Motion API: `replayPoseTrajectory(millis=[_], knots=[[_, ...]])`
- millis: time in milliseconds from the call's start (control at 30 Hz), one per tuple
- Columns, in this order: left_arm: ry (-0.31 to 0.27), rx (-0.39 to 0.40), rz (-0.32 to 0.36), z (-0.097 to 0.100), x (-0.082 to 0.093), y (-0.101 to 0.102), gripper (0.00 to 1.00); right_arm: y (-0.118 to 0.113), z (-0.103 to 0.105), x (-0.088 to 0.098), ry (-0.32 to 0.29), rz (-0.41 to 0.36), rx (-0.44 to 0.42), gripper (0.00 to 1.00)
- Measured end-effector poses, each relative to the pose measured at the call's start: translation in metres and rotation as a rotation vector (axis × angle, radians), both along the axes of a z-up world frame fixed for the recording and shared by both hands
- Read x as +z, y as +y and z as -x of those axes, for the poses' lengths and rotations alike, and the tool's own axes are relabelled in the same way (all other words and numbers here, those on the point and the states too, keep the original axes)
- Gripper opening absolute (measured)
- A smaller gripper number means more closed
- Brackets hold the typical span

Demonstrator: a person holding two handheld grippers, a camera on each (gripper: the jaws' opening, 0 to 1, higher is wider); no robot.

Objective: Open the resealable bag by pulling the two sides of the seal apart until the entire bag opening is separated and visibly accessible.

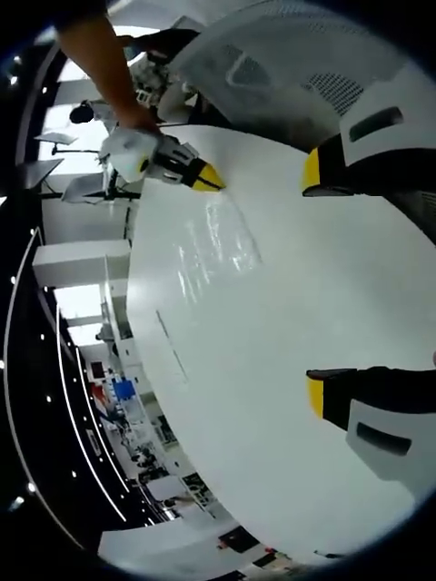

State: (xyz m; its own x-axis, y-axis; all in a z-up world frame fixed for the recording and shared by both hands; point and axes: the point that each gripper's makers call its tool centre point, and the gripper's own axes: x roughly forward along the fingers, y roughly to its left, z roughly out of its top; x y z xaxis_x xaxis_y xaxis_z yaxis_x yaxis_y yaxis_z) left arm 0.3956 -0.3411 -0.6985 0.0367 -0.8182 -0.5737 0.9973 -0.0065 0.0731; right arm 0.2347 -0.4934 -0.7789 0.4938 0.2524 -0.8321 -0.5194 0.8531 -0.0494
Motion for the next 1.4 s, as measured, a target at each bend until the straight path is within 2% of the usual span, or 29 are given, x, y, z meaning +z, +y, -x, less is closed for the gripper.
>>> replayPoseTrajectory(millis=[233,467,567,800,933,1167,1233,1400], knots=[[0.003,-0.036,-0.013,0.005,-0.004,-0.010,0.75,0.013,0.006,0.004,0.017,-0.036,0.038,0.00],[-0.004,-0.101,-0.026,0.017,-0.009,-0.020,0.71,0.023,0.003,0.020,0.001,-0.063,0.073,0.00],[-0.026,-0.146,-0.049,0.023,-0.016,-0.024,0.70,0.031,0.001,0.028,-0.005,-0.074,0.107,0.00],[-0.024,-0.175,-0.060,0.028,-0.023,-0.030,0.68,0.043,0.001,0.037,0.010,-0.089,0.163,0.00],[-0.051,-0.232,-0.092,0.035,-0.030,-0.033,0.65,0.050,0.000,0.043,0.005,-0.093,0.204,0.00],[-0.072,-0.290,-0.100,0.043,-0.032,-0.040,0.63,0.053,-0.003,0.049,0.008,-0.095,0.239,0.00],[-0.087,-0.314,-0.095,0.045,-0.031,-0.043,0.60,0.053,-0.004,0.052,0.008,-0.100,0.245,0.00],[-0.128,-0.384,-0.099,0.047,-0.030,-0.044,0.47,0.052,-0.004,0.053,0.013,-0.093,0.256,0.00]])
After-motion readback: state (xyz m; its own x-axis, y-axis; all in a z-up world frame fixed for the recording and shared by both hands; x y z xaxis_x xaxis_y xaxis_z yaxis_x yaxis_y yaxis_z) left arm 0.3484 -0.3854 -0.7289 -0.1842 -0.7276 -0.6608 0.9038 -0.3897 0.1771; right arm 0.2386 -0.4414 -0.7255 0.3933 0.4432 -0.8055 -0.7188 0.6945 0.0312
